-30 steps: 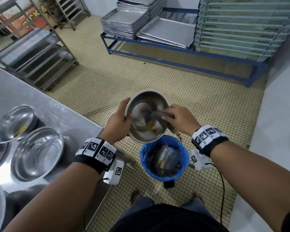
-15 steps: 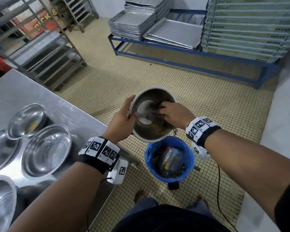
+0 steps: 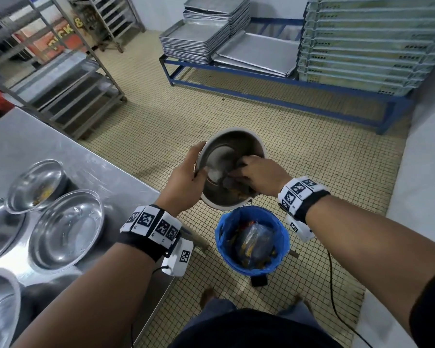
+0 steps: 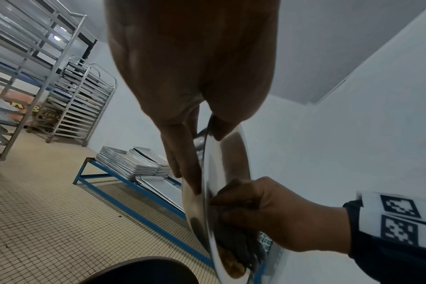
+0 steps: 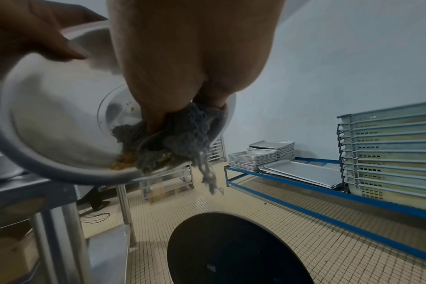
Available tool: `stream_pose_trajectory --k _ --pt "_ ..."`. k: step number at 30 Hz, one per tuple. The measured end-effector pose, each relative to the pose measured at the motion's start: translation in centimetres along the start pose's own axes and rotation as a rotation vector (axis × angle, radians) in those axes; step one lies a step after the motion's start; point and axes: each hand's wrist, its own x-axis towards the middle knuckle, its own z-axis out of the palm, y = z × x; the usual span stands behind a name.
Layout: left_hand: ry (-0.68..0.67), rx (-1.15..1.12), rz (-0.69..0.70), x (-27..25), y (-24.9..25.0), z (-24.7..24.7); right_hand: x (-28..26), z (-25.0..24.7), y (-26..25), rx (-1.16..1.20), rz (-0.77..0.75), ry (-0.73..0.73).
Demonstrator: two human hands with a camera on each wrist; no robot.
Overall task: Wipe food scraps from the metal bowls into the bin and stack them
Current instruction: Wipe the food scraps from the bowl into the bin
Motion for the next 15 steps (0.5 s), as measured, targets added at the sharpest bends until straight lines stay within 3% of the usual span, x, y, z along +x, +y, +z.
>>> stream_pose_trajectory --k 9,15 --pt "0.018 -0.024 -0.053 -0.21 -0.37 0.11 -0.44 -0.13 -0.22 0.007 -0.031 -0.177" --pt "-0.106 -0.217 -0.149 -0.84 -0.35 -0.11 -0.26 -0.80 0.00 0.016 -0.017 -0.128"
